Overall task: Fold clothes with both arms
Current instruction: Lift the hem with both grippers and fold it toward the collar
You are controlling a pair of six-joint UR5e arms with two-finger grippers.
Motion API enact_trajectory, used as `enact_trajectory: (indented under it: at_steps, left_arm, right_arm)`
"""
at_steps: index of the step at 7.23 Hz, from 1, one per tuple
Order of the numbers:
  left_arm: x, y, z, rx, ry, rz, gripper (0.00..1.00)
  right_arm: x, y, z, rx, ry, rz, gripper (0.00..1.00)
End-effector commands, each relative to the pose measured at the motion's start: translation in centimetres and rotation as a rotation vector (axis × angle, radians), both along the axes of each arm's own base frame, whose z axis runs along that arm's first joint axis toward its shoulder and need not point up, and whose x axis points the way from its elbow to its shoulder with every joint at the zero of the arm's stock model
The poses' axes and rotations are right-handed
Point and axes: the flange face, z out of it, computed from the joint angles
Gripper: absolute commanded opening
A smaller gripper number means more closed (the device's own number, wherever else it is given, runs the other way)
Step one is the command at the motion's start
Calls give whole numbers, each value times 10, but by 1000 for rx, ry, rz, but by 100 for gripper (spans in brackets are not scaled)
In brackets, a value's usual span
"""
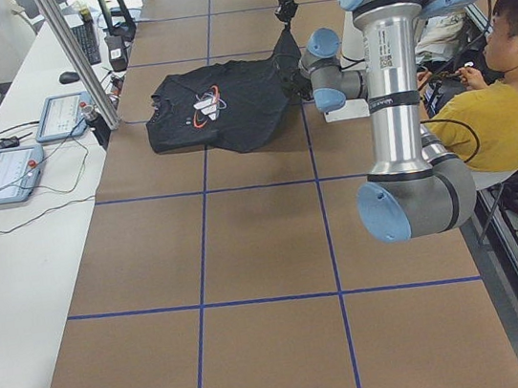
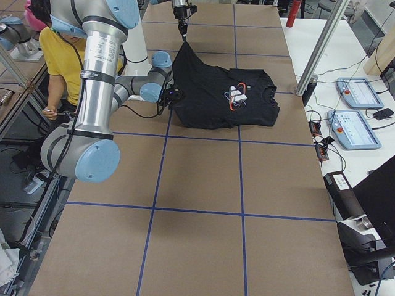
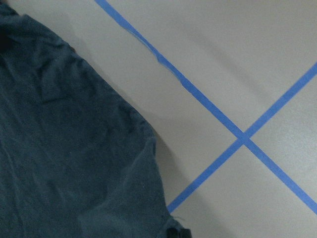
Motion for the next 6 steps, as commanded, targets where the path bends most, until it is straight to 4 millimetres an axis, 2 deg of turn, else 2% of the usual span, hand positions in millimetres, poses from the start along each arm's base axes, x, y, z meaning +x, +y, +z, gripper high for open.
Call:
enact_trajectory:
  at_steps: [1,2,3,4,5,6]
  left_arm:
    - [16,-78,-10,70,-38,-81,0]
    - [23,-111,2,80,-88,-114,0]
    - [21,-147,17,119,-142,-152,0]
    - [26,-181,25,118,-171,-191,0]
    - [29,-215,26,106,-189,-231,0]
    - [26,-232,25,121,-202,-248,0]
  right_arm:
    - [21,-82,-20,14,32,10,0]
    - [5,-126,-43,8,85,31,0]
    - [-3,-173,-60,16,131,45,0]
    - [3,-205,-54,51,168,33,0]
    - [4,-241,-40,57,211,41,0]
    - [6,-271,-38,70,231,42,0]
